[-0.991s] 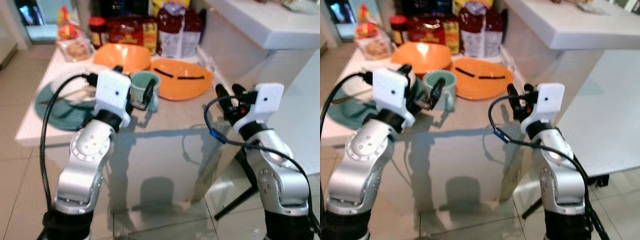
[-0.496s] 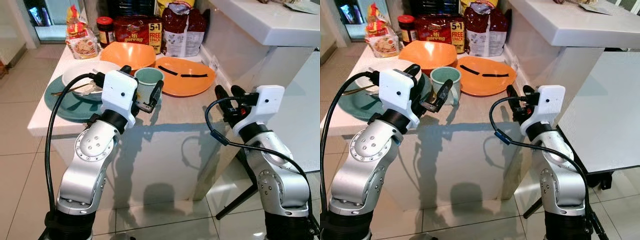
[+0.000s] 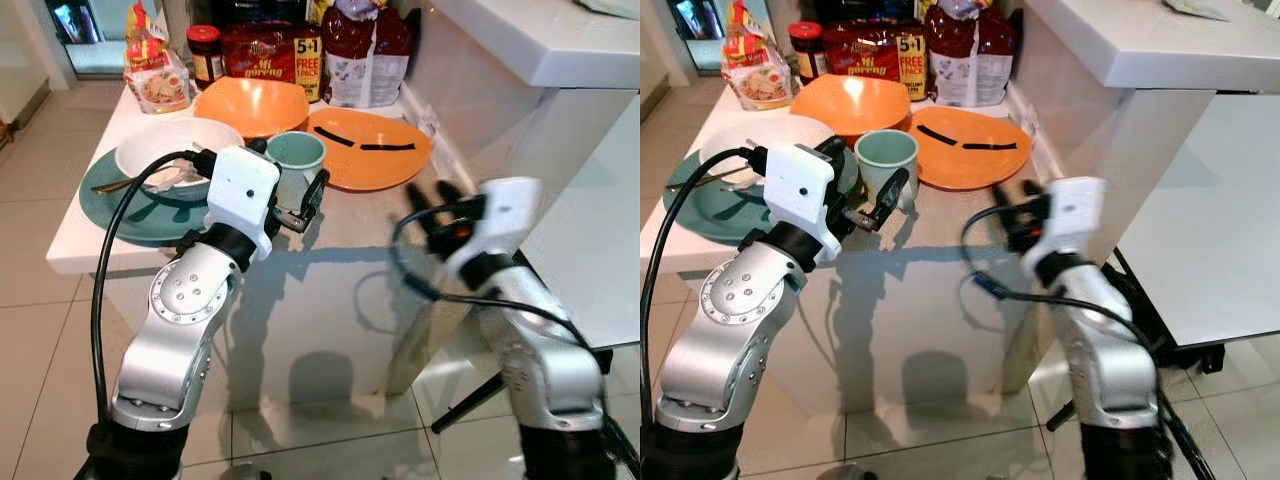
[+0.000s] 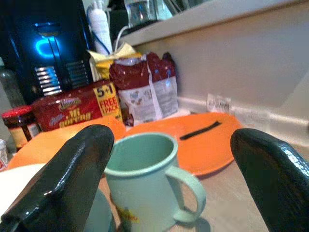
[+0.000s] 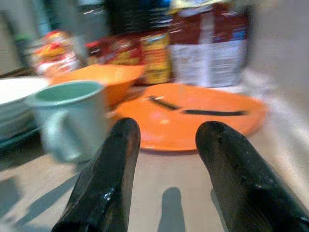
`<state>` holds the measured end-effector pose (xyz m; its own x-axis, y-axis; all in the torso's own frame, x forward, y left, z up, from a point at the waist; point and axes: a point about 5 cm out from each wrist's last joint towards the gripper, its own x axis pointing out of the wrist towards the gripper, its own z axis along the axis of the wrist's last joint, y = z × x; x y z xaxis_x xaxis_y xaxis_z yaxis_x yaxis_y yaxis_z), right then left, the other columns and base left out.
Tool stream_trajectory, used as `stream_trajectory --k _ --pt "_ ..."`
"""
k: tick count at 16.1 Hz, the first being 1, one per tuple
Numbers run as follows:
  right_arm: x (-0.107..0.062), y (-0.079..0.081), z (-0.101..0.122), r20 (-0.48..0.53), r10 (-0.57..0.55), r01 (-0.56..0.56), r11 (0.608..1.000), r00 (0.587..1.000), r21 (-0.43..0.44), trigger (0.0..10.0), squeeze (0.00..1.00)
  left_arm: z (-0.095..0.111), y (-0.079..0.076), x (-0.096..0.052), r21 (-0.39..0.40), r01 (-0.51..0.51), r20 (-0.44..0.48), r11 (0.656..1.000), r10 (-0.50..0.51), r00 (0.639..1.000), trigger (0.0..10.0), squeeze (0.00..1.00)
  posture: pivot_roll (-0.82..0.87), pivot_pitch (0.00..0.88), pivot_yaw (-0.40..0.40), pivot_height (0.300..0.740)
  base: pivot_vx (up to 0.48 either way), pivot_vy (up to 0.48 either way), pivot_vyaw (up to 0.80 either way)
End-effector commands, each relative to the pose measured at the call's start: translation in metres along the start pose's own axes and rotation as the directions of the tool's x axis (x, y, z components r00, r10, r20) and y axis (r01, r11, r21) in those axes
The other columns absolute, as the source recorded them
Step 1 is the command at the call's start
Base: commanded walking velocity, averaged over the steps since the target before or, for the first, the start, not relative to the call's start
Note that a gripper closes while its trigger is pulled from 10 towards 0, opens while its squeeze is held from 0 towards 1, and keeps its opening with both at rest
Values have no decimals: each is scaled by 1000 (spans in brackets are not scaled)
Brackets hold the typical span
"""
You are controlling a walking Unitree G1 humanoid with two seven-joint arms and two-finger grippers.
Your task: Setting the table
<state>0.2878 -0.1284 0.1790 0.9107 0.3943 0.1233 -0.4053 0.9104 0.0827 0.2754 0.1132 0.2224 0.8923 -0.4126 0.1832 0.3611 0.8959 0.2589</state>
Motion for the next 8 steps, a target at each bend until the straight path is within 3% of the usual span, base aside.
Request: stream_trajectory --k 1,3,5,8 --pt "4 5 4 28 43 -43 999 999 -23 10000 1000 1 5 -4 2 -5 -2 1000 5 1000 10000 0 57 36 -64 740 0 0 0" --pt "11 10 2 40 76 -76 997 996 -3 10000 1000 5 11 -17 -14 63 5 998 -63 998 10000 0 74 35 -78 740 0 0 0" --pt "17 15 -3 29 121 -122 993 992 7 10000 1000 3 11 -29 24 166 -39 986 -165 986 10000 0 81 35 -81 740 0 0 0" --pt "36 25 -15 7 193 -193 981 981 19 10000 1000 -4 10 -49 8 297 -129 955 -293 947 10000 0 102 35 -96 740 0 0 0"
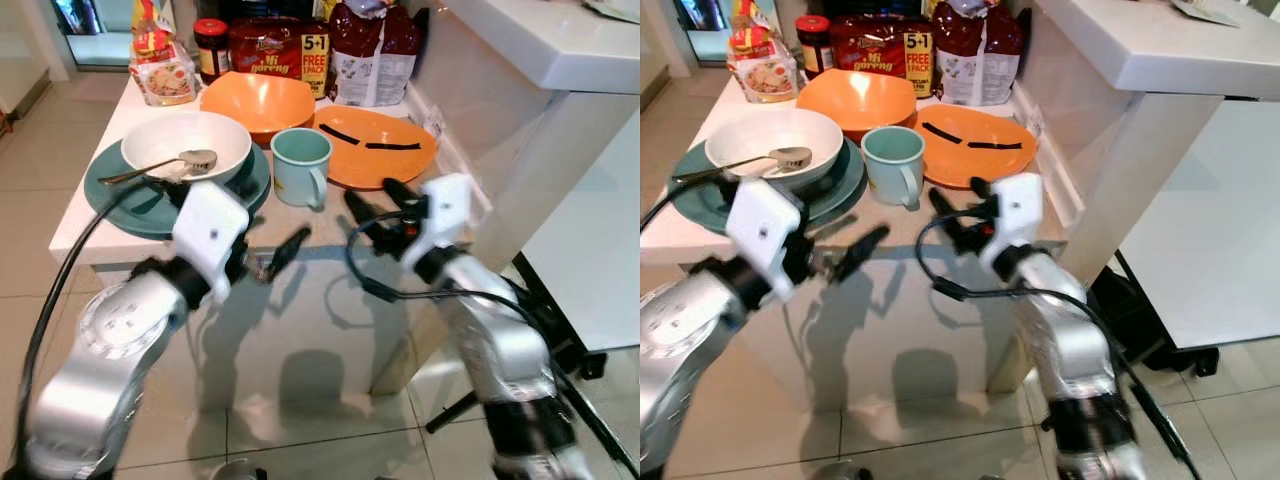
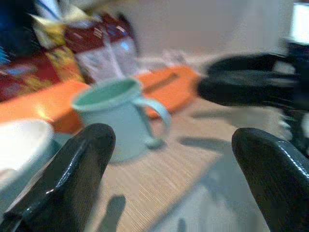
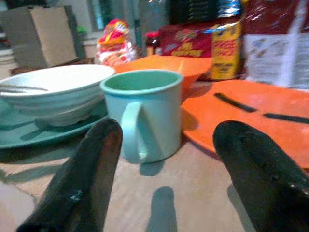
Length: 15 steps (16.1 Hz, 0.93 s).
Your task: Setting the table
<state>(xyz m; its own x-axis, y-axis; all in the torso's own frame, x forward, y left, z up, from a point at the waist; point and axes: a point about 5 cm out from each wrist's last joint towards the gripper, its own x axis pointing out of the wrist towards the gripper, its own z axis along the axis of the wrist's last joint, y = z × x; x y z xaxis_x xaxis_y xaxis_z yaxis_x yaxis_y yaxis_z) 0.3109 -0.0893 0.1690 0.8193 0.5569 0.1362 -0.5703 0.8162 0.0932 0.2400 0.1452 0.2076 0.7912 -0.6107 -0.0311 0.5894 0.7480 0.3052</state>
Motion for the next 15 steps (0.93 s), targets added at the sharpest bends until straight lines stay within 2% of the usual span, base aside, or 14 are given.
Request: stream_trajectory --k 1,6,7,8,9,12,13,14,15 --pt "6 -1 -1 -3 2 -3 1000 1000 -24 10000 1000 4 -4 -3 7 34 5 999 -34 999 10000 0 109 37 -102 740 0 0 0" --pt "42 -1 -13 -43 -17 15 999 999 -53 10000 1000 7 -12 -1 -14 27 17 1000 -26 1000 10000 0 126 62 -125 740 0 0 0" --pt "45 -1 -14 -47 -17 15 998 999 -54 10000 1000 7 -13 -1 -15 28 15 1000 -28 1000 10000 0 127 64 -126 740 0 0 0" --pt "53 -1 -15 -57 -18 15 999 998 -52 10000 663 7 -13 -3 -16 20 11 1000 -19 1000 10000 0 134 73 -130 740 0 0 0" --pt "59 0 -15 -61 -14 10 999 998 -52 10000 0 7 -12 -4 -14 12 5 1000 -12 1000 10000 0 140 79 -134 740 0 0 0" --pt "69 2 -16 -67 -3 0 999 998 -44 10000 0 8 -11 -6 -11 0 -2 1000 0 1000 10000 0 151 85 -139 740 0 0 0" --pt "72 3 -16 -65 4 -6 999 998 -38 6353 0 8 -11 -7 -9 -2 -5 1000 2 1000 10000 0 154 87 -141 740 0 0 0" --pt "73 3 -15 -60 6 -8 999 998 -35 1843 0 8 -11 -8 -8 -4 -6 1000 4 1000 10000 0 155 88 -142 740 0 0 0" --pt "73 3 -15 -60 6 -8 999 998 -34 0 0 9 -11 -9 -8 -4 -7 1000 4 1000 10000 0 155 88 -142 740 0 0 0"
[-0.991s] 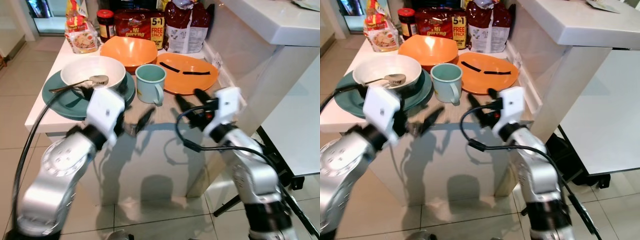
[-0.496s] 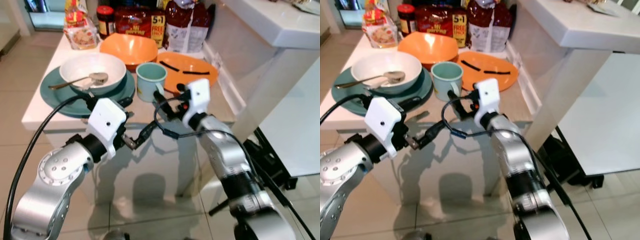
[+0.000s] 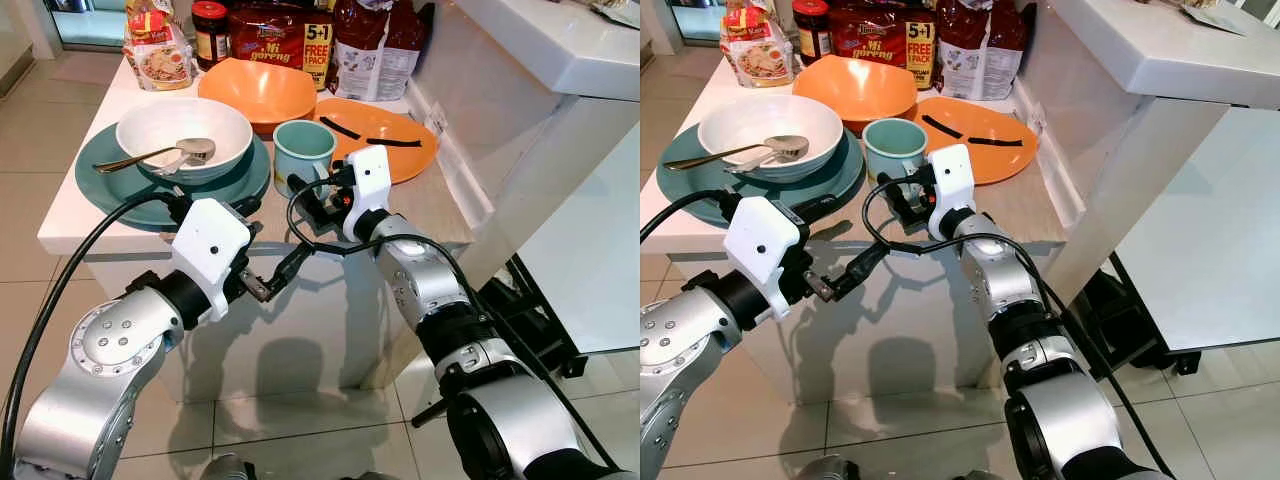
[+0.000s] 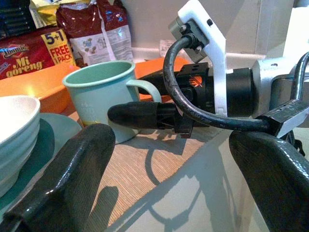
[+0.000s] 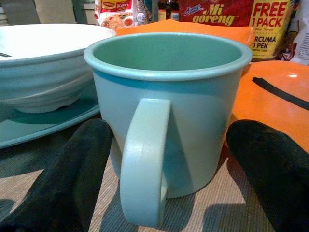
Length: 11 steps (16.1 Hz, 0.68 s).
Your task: Setting the table
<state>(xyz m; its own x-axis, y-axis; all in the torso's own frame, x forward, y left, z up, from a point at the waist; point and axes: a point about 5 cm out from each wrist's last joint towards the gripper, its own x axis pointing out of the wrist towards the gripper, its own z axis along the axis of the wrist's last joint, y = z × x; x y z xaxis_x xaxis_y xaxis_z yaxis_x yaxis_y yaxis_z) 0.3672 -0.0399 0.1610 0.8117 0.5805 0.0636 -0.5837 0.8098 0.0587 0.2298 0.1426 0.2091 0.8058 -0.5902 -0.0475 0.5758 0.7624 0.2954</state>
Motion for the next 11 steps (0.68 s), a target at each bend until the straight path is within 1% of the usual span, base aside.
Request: stream_trajectory --k 1,8,11 --pt "1 -5 3 14 -13 13 1000 1000 -1 0 0 5 -3 -3 3 15 15 1000 -15 1000 10000 0 152 90 -141 740 0 0 0" --pt "1 -11 3 37 -16 16 1000 999 4 0 0 4 -6 0 -11 26 12 1000 -26 1000 10000 0 146 86 -134 740 0 0 0" --pt "1 -10 5 51 -7 7 1000 999 2 0 0 3 -4 0 -5 9 7 1000 -9 1000 10000 0 146 85 -135 740 0 0 0"
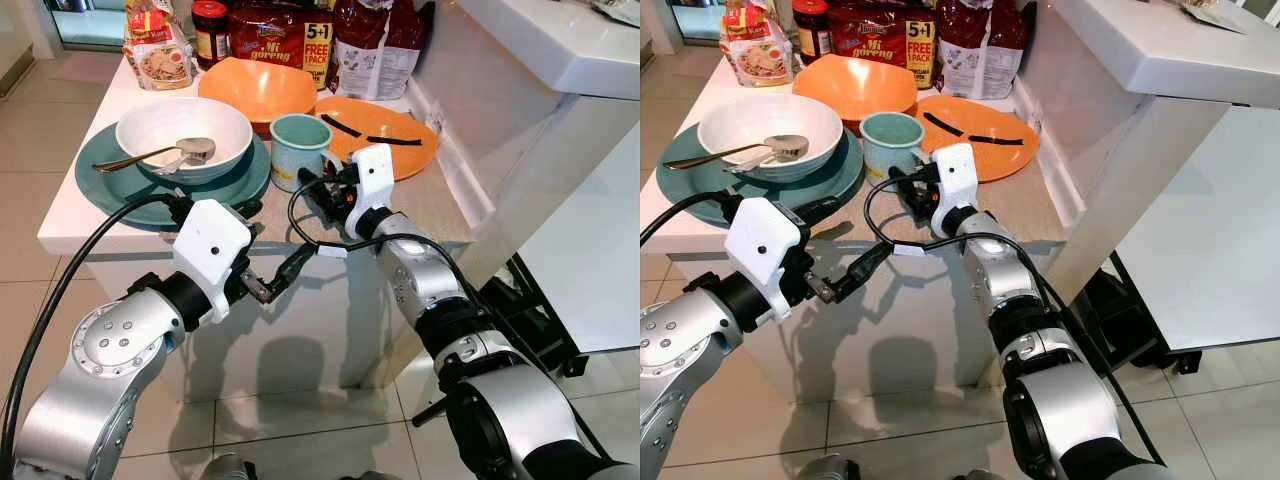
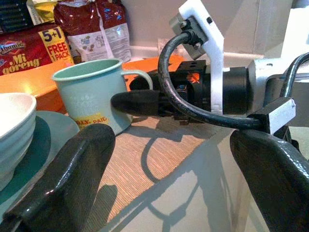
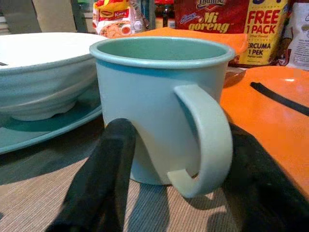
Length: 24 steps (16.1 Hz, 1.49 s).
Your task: Setting the table
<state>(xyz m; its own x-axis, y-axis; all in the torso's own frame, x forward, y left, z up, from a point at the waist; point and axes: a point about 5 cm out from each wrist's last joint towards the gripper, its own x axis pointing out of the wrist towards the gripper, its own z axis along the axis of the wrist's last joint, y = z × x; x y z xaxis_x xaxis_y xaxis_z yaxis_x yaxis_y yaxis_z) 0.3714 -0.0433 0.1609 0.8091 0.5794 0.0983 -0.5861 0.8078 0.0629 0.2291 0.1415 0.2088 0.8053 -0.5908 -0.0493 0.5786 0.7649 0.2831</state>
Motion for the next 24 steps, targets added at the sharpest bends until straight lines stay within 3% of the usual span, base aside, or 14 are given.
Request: stream_trajectory --k 1,10,11,15,21,24 --pt "-1 -5 5 24 -9 9 1000 1000 2 0 0 2 -2 0 9 2 5 1000 -2 1000 10000 0 146 85 -135 740 0 0 0" --pt "-3 -11 12 72 -23 23 1000 997 6 0 0 1 1 1 17 -24 -3 1000 24 1000 10000 0 142 82 -136 740 0 0 0" --pt "-1 -13 29 143 -28 27 1000 989 10 0 0 0 2 0 24 -31 -7 999 32 999 10000 0 140 81 -136 740 0 0 0" --pt "5 -12 60 252 -4 7 1000 968 -9 0 0 -1 10 -3 43 -64 -17 997 65 998 10000 0 141 82 -139 740 0 0 0" --pt "24 12 91 343 73 -73 997 937 -13 0 0 1 11 -5 55 -74 -18 996 75 997 10000 0 162 74 -148 740 0 0 0" --pt "38 37 83 277 170 -169 985 946 -28 0 0 2 17 -7 77 -108 -16 991 110 994 10000 0 173 73 -151 740 0 0 0"
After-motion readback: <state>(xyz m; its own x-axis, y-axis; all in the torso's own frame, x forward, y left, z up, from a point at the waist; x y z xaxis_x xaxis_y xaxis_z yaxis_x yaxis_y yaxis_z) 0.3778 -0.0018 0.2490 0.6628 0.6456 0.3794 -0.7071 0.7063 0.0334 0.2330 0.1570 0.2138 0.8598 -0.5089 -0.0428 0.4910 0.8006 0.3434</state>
